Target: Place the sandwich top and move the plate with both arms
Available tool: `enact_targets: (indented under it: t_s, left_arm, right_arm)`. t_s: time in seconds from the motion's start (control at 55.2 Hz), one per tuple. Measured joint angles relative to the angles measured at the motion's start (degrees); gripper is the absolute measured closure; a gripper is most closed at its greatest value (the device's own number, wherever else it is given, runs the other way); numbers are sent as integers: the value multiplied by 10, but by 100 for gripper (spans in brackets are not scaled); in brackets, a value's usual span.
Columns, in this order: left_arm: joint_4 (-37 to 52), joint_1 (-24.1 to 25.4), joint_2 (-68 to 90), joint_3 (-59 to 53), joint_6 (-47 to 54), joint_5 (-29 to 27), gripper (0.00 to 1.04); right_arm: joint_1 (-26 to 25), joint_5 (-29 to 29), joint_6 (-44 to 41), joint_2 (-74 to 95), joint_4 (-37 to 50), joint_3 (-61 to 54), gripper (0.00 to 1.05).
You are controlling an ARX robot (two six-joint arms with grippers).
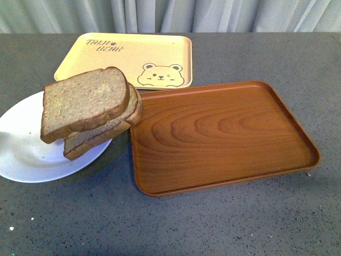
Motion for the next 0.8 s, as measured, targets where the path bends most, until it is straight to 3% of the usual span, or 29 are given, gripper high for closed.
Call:
enact_targets:
  t_s: [0.633,0.796]
  left_arm:
    - [82,-41,96,39,-69,-22,9]
    - [90,-44,111,39,-68,-25,33]
  right_arm:
    - [0,0,0,0,0,0,9]
    - [0,0,0,0,0,0,9]
